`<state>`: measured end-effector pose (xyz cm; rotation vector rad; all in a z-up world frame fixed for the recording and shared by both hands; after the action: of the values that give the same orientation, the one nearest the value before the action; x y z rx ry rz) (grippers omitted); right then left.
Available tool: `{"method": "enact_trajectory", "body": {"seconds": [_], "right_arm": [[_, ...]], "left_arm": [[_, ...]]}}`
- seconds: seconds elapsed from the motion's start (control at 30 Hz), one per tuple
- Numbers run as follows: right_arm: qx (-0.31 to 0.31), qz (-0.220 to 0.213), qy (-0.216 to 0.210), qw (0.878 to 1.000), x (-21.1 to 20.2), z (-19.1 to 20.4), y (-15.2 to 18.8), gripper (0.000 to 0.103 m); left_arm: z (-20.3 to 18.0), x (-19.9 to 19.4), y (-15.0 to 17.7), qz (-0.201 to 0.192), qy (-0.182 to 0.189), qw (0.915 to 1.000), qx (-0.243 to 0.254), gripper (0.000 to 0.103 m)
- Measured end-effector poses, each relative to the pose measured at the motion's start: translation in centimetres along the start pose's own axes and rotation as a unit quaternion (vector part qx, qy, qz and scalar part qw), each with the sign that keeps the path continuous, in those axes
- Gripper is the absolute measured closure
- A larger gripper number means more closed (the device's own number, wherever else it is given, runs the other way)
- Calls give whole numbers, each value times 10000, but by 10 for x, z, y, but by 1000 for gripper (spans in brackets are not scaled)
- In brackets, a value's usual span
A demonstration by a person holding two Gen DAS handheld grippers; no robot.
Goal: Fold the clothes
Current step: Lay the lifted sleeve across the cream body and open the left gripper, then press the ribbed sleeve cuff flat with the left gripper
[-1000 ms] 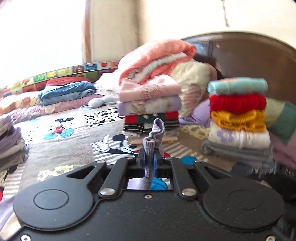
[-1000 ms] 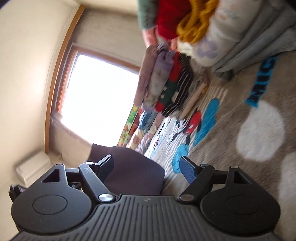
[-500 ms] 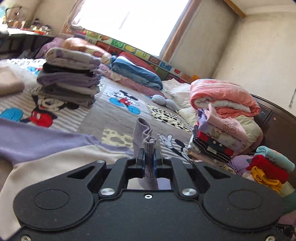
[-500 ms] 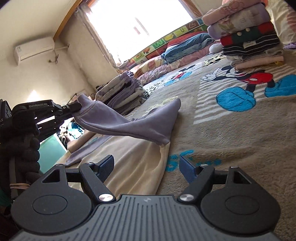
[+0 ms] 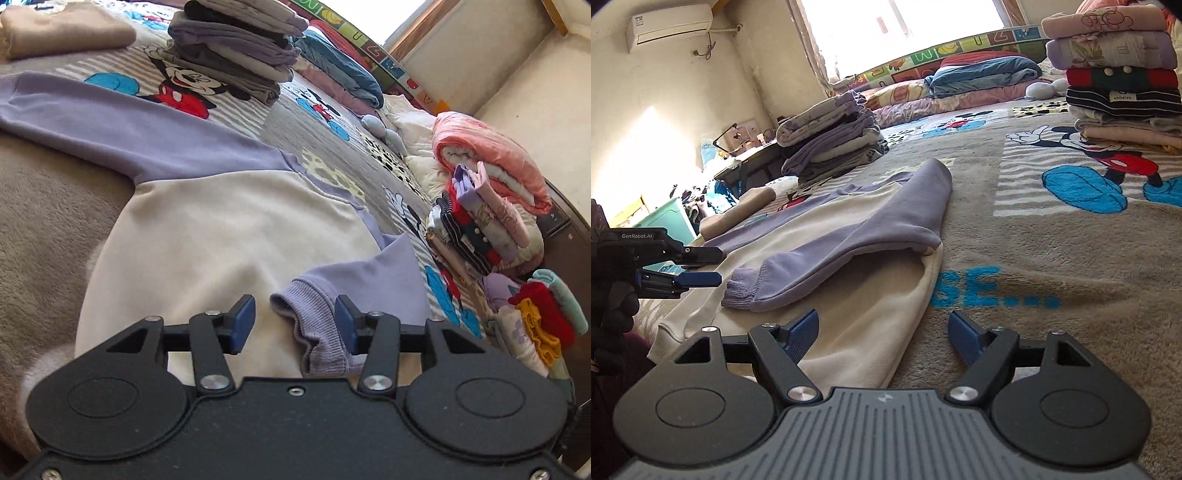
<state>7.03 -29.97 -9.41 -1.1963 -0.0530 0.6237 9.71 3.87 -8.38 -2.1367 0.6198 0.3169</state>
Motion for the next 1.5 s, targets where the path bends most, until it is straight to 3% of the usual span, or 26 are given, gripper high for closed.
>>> {"method": "enact_trajectory", "body": {"seconds": [0.13,0.3,0.47,0.67,0.77,1.07,1.27,1.4,1.5], "right_arm": [[41,1,40,10000,7,-3,0,26],[93,1,59,9999,8,-4,2,26],[75,5,36,10000,10,-5,3,26],[60,-32,26,10000,12,-6,5,25],[79,-69,17,9999,13,-7,6,25],[-49,-121,40,9999,18,-4,9,21],[-98,-155,67,9998,20,-2,9,20],[-160,-168,116,9997,20,1,11,20],[-200,-162,156,9995,19,3,12,20]], "left_arm": [[13,11,8,241,127,9986,-450,58],[22,15,2,76,348,9954,-893,58],[21,13,-17,-87,613,9942,-884,58],[39,38,-10,194,673,9907,-1165,58],[45,36,-9,300,918,9856,-1392,58],[37,37,0,574,1190,9824,-1319,68],[33,39,3,389,1109,9860,-1183,70],[50,39,2,244,1303,9711,-1983,70],[59,41,5,502,1232,9647,-2272,70]]}}
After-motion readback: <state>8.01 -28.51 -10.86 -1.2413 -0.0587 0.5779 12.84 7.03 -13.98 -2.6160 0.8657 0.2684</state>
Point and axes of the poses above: each gripper's, at about its wrist camera, not at the fingertips, and x roughly the way its jaws point, z to its left, y to its underside, the point moved 2 cm from there along x, roughly the way its jaws point, and after that the axes turned 12 degrees about -z, right-handed, at the moved point
